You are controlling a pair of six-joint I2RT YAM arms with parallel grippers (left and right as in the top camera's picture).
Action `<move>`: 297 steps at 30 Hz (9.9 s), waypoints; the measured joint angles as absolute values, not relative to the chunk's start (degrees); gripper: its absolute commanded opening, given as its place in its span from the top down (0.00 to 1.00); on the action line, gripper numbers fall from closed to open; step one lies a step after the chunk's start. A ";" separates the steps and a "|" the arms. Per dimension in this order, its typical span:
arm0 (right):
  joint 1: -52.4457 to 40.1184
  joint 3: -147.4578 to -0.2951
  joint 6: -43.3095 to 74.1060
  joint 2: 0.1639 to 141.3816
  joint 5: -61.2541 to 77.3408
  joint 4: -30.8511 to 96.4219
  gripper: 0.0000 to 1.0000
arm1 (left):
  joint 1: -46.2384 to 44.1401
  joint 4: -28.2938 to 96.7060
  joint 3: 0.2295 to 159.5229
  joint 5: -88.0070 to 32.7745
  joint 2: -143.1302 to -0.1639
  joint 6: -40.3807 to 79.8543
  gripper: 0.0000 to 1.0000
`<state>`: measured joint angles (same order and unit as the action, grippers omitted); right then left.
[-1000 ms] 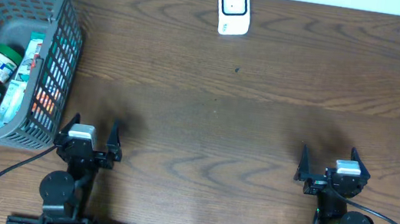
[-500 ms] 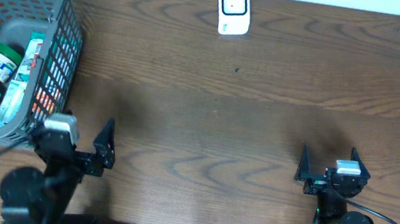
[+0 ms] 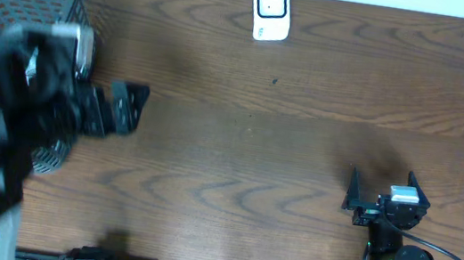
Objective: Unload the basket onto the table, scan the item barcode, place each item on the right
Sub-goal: 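Reach the left gripper into the basket and grasp the red tube, then lift the red tube out and place it on the table center, then open the left gripper and move it back toward the basket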
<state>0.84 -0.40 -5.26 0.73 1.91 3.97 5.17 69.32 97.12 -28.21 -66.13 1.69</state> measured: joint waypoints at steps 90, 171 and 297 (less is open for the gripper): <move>0.84 -0.40 -5.26 0.73 1.89 3.99 0.01 | 31.48 64.93 108.44 -10.31 -127.96 -13.19 0.35; 0.84 -0.40 -5.26 0.73 1.87 4.01 0.01 | -11.81 53.34 83.96 -14.63 -102.89 12.25 0.93; 0.84 -0.40 -5.26 1.17 1.87 4.01 0.01 | -5.34 56.53 71.07 -7.11 -67.07 16.23 0.65</move>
